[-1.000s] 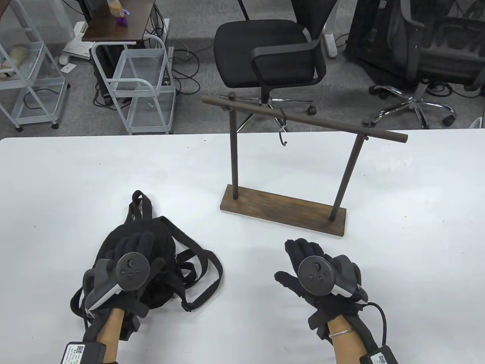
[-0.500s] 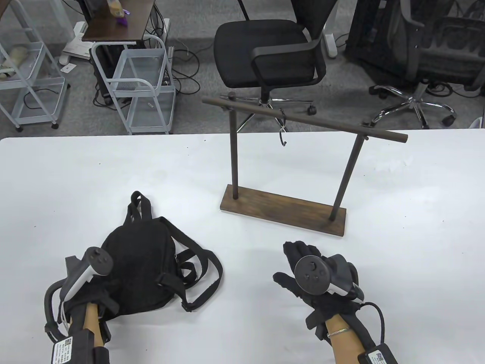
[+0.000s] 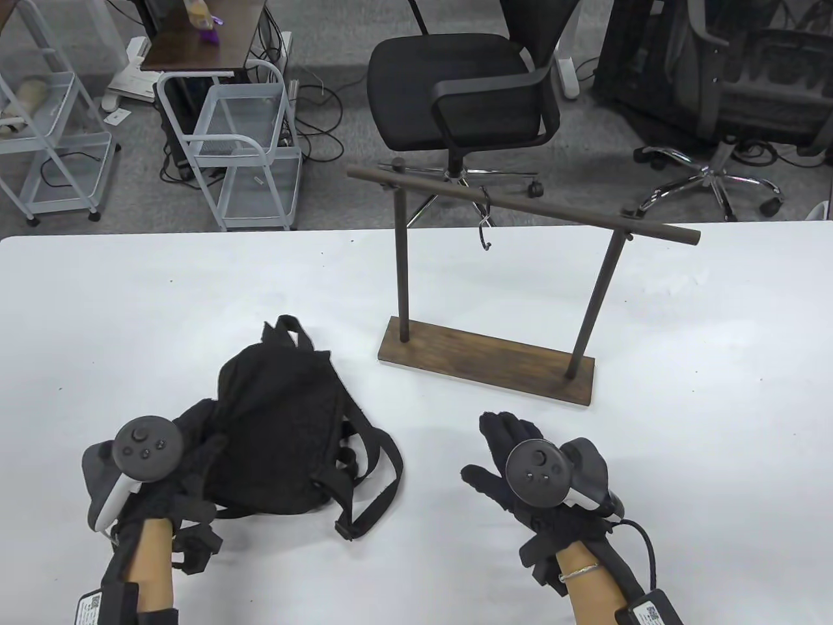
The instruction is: Hang the backpack on the s-hook
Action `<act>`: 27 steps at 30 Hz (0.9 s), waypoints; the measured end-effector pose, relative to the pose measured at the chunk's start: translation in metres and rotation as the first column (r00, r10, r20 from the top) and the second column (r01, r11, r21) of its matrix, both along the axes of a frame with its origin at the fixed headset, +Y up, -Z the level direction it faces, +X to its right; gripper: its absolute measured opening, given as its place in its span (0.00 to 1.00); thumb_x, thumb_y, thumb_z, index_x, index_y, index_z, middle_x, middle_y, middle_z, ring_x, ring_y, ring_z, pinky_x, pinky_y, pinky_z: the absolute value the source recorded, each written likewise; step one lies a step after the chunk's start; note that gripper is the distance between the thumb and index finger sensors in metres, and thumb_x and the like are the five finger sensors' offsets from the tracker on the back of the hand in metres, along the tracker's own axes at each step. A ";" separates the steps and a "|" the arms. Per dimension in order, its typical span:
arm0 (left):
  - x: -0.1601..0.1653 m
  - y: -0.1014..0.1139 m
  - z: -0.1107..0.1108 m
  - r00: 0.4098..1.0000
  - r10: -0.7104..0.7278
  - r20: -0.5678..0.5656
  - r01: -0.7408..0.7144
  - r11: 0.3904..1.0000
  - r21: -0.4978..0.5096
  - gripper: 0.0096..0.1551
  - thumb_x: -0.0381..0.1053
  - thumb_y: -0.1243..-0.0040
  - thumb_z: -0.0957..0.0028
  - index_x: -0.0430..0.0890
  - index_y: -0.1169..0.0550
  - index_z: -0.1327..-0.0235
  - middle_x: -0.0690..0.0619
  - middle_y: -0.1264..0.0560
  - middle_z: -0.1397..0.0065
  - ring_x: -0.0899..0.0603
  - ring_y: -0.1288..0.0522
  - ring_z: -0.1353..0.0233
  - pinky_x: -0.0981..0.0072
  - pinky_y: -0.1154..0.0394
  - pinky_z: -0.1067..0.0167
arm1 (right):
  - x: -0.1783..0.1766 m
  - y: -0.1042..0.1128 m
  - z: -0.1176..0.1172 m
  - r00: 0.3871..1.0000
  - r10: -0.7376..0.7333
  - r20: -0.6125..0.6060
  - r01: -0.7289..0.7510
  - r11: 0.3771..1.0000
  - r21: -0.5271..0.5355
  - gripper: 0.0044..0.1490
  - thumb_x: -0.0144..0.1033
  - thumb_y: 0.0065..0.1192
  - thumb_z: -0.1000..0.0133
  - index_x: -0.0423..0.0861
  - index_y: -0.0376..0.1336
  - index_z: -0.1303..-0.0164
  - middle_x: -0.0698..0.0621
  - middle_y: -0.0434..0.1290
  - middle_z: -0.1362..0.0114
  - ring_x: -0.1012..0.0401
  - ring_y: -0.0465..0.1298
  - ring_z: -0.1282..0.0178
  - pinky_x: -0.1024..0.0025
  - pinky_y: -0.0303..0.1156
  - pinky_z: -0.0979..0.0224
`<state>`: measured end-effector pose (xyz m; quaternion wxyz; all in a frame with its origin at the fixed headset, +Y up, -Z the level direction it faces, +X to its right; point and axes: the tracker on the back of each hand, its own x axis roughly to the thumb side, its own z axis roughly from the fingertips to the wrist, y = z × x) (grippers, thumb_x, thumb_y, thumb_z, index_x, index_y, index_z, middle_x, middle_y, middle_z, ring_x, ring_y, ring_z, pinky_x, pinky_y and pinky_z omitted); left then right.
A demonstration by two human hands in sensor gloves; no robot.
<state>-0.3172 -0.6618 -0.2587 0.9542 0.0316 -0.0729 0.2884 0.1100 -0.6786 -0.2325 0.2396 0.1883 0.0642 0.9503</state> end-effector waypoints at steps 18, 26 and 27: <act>0.109 0.018 0.037 0.874 -0.293 0.388 0.173 0.933 0.314 0.28 0.51 0.49 0.34 0.52 0.38 0.21 0.52 0.29 0.28 0.43 0.26 0.30 0.32 0.35 0.28 | 0.015 0.016 0.003 0.675 -0.730 0.108 0.731 0.681 0.040 0.30 0.42 0.42 0.26 0.41 0.54 0.18 0.39 0.61 0.16 0.35 0.63 0.19 0.28 0.57 0.26; 0.070 -0.002 0.014 0.874 -0.439 0.207 0.410 0.896 0.169 0.37 0.56 0.57 0.32 0.44 0.47 0.14 0.42 0.40 0.14 0.30 0.39 0.16 0.26 0.41 0.27 | 0.008 0.053 -0.041 0.738 -0.671 0.069 0.661 0.740 0.126 0.25 0.39 0.49 0.28 0.43 0.61 0.23 0.43 0.71 0.24 0.40 0.71 0.26 0.33 0.62 0.27; 0.065 -0.004 0.012 0.872 -0.450 0.191 0.427 0.891 0.153 0.37 0.56 0.57 0.32 0.44 0.47 0.14 0.41 0.41 0.13 0.30 0.39 0.16 0.26 0.42 0.27 | 0.005 0.060 -0.049 0.760 -0.647 0.056 0.637 0.759 0.132 0.25 0.39 0.49 0.28 0.43 0.61 0.24 0.43 0.71 0.25 0.41 0.71 0.26 0.33 0.63 0.27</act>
